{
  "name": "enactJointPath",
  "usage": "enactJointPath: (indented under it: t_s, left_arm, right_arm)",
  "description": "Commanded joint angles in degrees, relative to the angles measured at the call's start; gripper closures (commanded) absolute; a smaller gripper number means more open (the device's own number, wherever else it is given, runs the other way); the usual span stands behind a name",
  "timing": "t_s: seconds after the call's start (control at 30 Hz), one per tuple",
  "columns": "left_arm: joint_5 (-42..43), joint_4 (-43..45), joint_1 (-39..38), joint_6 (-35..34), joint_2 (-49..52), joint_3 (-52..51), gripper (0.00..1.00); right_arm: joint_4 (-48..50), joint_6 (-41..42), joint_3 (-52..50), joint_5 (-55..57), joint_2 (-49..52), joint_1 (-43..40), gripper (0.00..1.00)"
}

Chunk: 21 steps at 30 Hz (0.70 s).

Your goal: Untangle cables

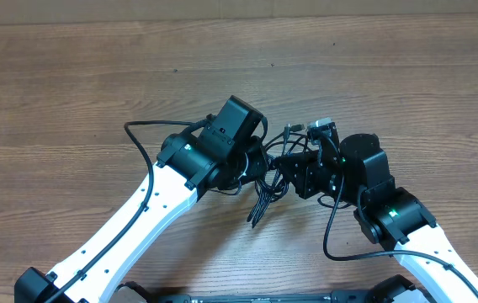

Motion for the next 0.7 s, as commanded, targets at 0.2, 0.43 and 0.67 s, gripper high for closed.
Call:
enactJointPath:
  t_s: [0.2, 0.43, 0.67]
  left_arm:
    - [-2.43, -4.22, -0.11, 2.32, 0.2, 1.33, 0.96]
    - [-4.72, -7.1, -0.09, 2.67, 0.2, 1.33, 0.96]
    - [-5.55, -9.09, -0.09, 3.1, 0.2, 1.33, 0.96]
  right_arm:
    - [0.07, 1.7, 0.98, 7.45, 0.52, -0.22, 0.91]
    - [0.74, 4.66, 0.98, 8.7, 0.52, -0.98, 0.91]
    - [0.46, 4.7, 0.98, 8.7, 0.52, -5.6, 0.91]
